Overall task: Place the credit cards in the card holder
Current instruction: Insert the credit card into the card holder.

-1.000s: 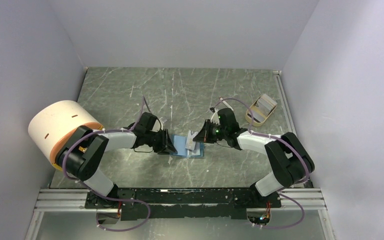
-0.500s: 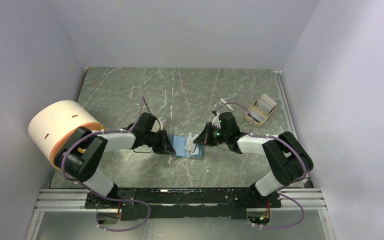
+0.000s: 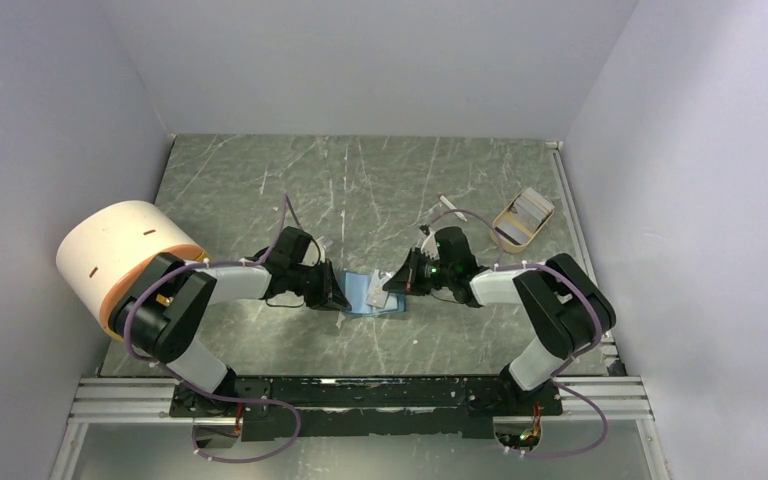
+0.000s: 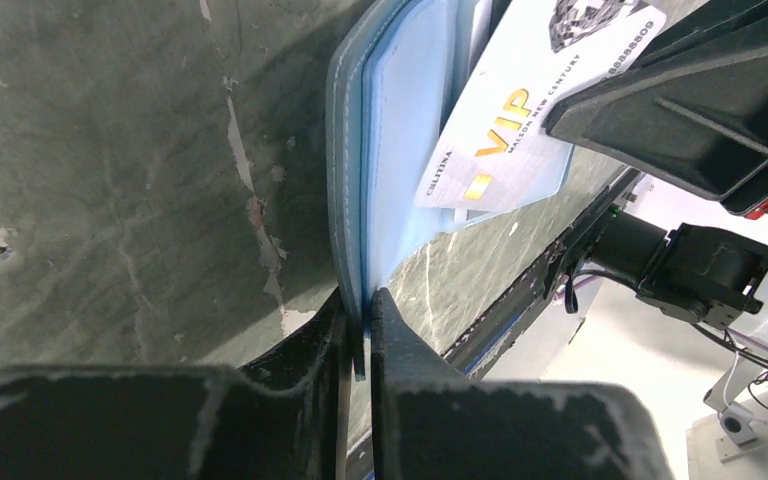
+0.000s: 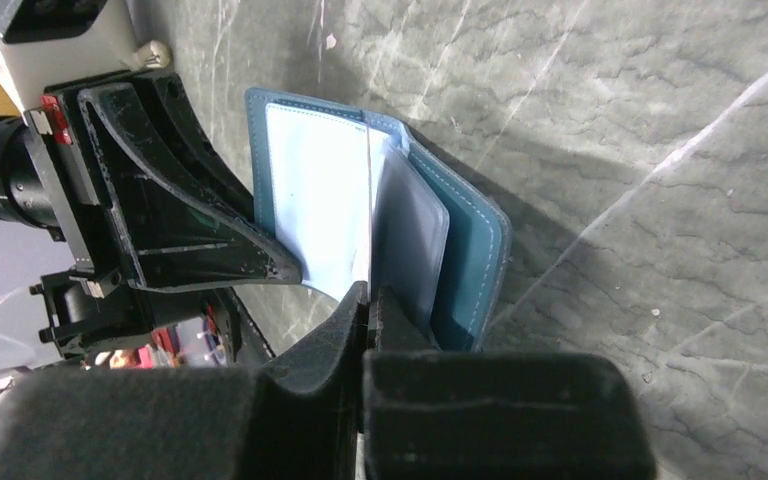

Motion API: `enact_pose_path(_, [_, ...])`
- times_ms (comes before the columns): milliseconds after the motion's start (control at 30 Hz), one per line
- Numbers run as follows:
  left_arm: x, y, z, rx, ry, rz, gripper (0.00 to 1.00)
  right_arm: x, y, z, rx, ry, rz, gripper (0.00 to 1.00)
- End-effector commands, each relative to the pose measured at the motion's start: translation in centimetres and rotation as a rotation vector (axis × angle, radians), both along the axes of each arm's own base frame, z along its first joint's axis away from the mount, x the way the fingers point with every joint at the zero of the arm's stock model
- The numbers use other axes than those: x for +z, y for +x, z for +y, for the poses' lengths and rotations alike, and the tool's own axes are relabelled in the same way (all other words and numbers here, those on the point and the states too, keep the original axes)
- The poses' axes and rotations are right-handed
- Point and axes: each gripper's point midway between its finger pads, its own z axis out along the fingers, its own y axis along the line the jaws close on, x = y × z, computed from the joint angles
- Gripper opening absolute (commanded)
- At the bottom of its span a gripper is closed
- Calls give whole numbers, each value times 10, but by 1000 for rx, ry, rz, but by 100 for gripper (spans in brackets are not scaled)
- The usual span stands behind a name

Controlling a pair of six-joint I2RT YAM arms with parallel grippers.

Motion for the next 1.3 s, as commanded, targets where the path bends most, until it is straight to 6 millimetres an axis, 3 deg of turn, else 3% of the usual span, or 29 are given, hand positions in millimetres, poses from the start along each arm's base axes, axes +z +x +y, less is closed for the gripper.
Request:
enact_pose_path(0, [-1, -4, -2, -29, -22, 9, 9, -8, -13, 3, 48, 8, 25, 0])
enact_pose_path(1267, [10, 6, -15, -76, -83, -19, 13, -38, -15, 18, 269, -145, 110, 2])
